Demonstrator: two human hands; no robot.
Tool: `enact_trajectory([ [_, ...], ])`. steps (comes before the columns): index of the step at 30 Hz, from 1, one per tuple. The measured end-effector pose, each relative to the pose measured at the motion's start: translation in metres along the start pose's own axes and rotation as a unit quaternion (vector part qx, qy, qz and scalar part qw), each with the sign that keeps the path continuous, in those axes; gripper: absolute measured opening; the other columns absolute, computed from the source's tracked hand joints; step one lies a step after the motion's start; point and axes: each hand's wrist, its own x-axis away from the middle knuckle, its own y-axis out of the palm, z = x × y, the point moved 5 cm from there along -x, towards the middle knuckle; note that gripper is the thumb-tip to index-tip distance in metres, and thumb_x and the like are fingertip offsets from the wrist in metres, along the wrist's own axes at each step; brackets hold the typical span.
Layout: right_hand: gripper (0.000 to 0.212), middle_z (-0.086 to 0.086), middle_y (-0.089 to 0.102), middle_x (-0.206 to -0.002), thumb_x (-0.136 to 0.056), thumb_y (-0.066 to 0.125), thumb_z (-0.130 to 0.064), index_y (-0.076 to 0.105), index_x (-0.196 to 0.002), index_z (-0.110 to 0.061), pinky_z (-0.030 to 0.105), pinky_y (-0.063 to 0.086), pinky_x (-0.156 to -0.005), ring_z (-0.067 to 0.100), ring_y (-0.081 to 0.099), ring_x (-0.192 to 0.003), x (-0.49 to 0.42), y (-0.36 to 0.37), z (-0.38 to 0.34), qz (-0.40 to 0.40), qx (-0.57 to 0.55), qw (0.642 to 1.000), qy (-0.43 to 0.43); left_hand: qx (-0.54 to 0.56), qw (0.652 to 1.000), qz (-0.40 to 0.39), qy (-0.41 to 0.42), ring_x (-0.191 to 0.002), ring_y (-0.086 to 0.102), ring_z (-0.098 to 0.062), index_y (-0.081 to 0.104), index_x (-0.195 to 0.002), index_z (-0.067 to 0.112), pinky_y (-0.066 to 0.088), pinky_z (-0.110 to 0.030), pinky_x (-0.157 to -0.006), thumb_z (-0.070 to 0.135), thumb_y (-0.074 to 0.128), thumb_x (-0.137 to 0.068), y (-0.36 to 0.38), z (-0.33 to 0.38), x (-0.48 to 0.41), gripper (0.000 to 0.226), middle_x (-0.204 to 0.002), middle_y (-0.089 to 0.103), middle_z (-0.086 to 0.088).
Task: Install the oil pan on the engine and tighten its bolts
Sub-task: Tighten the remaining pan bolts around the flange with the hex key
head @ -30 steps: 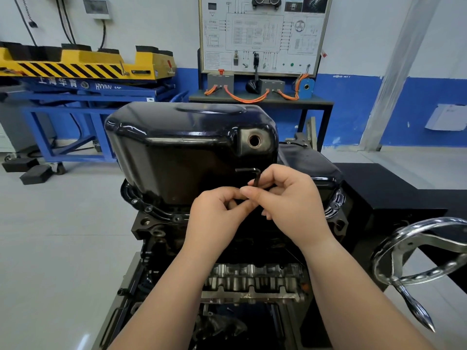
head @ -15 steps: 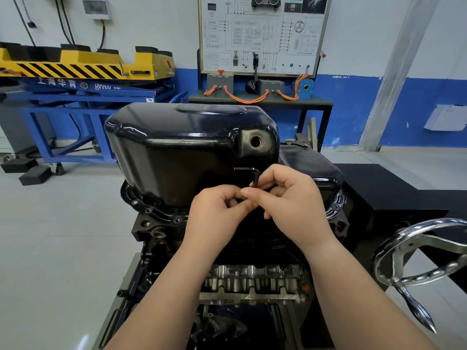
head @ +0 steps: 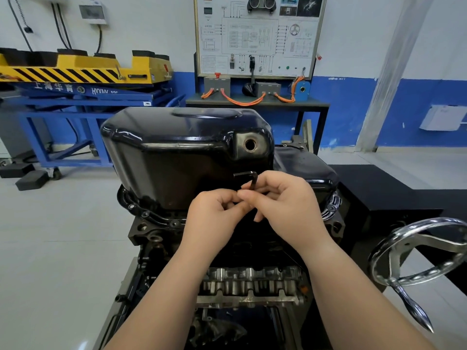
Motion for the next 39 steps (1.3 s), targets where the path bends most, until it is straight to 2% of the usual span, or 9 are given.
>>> enact_trajectory([
  [5, 0.027, -0.013, 0.073, -0.094, -0.089, 0.057, -0.005, 0.068, -0.102, -0.027, 0.018, 0.053, -0.060, 0.010, 0.058, -0.045, 0.0008, 0.0001, -0.0028, -0.039, -0.008, 0.999, -0.006, 0.021, 0.999, -0.040, 0.005, -0.036, 0.039, 0.001, 0.067, -0.061, 0.038, 0.028, -0.008, -0.040, 0.026, 0.065, -0.085, 0.0000, 0.0039, -0.0004, 0.027, -0.038, 0.046, 0.013],
  [11, 0.011, -0.006, 0.071, -0.073, -0.078, 0.073, -0.013, 0.068, -0.075, -0.021, 0.017, 0.046, -0.047, 0.006, 0.055, -0.042, 0.0007, -0.0038, -0.0022, 0.030, -0.006, 1.000, -0.006, 0.006, 1.000, -0.008, 0.001, -0.038, 0.035, -0.002, 0.063, -0.052, 0.040, 0.029, -0.011, -0.040, 0.029, 0.070, -0.078, 0.0001, 0.0006, -0.0003, 0.030, -0.039, 0.042, 0.010],
  [14, 0.014, -0.012, 0.071, -0.084, -0.083, 0.068, -0.012, 0.068, -0.087, -0.025, 0.019, 0.049, -0.051, 0.007, 0.056, -0.045, 0.0020, 0.0003, -0.0026, -0.006, -0.012, 1.000, -0.009, 0.004, 1.000, -0.012, -0.002, -0.038, 0.034, -0.001, 0.062, -0.049, 0.037, 0.027, -0.010, -0.039, 0.027, 0.069, -0.080, -0.0002, -0.0006, -0.0001, 0.033, -0.039, 0.041, 0.011],
  [17, 0.030, -0.012, 0.072, -0.095, -0.089, 0.057, -0.003, 0.066, -0.099, -0.030, 0.019, 0.050, -0.055, 0.011, 0.057, -0.045, 0.0027, 0.0026, -0.0047, -0.040, -0.034, 0.998, -0.017, 0.013, 0.999, -0.032, -0.007, -0.039, 0.035, -0.001, 0.068, -0.062, 0.032, 0.029, -0.011, -0.041, 0.028, 0.067, -0.083, 0.0005, -0.0007, -0.0015, 0.021, -0.040, 0.042, 0.012],
  [20, 0.022, -0.009, 0.073, -0.083, -0.086, 0.062, -0.005, 0.069, -0.088, -0.025, 0.017, 0.048, -0.050, 0.008, 0.055, -0.043, 0.0010, -0.0020, -0.0039, -0.001, -0.031, 0.999, -0.015, -0.001, 0.999, -0.039, -0.002, -0.040, 0.038, -0.001, 0.067, -0.066, 0.033, 0.031, -0.012, -0.042, 0.030, 0.066, -0.082, 0.0029, 0.0003, -0.0018, 0.017, -0.041, 0.044, 0.012],
  [23, 0.010, -0.004, 0.069, -0.072, -0.078, 0.072, -0.012, 0.066, -0.076, -0.020, 0.016, 0.044, -0.046, 0.006, 0.053, -0.042, 0.0002, -0.0040, -0.0022, 0.031, -0.017, 0.999, -0.010, -0.011, 1.000, -0.007, 0.010, -0.039, 0.037, -0.001, 0.059, -0.054, 0.038, 0.029, -0.010, -0.040, 0.027, 0.071, -0.078, 0.0017, 0.0023, -0.0020, 0.029, -0.040, 0.043, 0.013],
  [26, 0.007, -0.005, 0.069, -0.075, -0.079, 0.072, -0.016, 0.067, -0.079, -0.019, 0.017, 0.045, -0.046, 0.007, 0.054, -0.042, 0.0008, -0.0038, -0.0013, 0.023, -0.015, 1.000, -0.008, -0.008, 1.000, 0.003, 0.013, -0.039, 0.036, -0.001, 0.058, -0.049, 0.037, 0.027, -0.009, -0.040, 0.026, 0.070, -0.079, 0.0011, 0.0006, -0.0016, 0.034, -0.039, 0.041, 0.013],
  [30, 0.023, -0.011, 0.073, -0.089, -0.087, 0.062, -0.009, 0.069, -0.094, -0.030, 0.019, 0.050, -0.051, 0.007, 0.054, -0.041, 0.0007, -0.0032, -0.0056, -0.019, -0.020, 0.999, -0.020, 0.014, 1.000, -0.018, 0.006, -0.039, 0.036, -0.001, 0.070, -0.066, 0.030, 0.028, -0.009, -0.040, 0.029, 0.067, -0.082, -0.0005, 0.0001, -0.0017, 0.015, -0.041, 0.042, 0.012],
  [39, 0.015, -0.012, 0.068, -0.077, -0.078, 0.072, -0.017, 0.063, -0.075, -0.028, 0.015, 0.046, -0.047, 0.006, 0.055, -0.042, 0.0003, -0.0024, -0.0060, 0.014, 0.002, 1.000, -0.016, -0.014, 1.000, -0.002, 0.022, -0.039, 0.038, -0.001, 0.058, -0.051, 0.047, 0.028, -0.008, -0.040, 0.027, 0.069, -0.080, -0.0016, 0.0017, -0.0006, 0.036, -0.039, 0.043, 0.013],
])
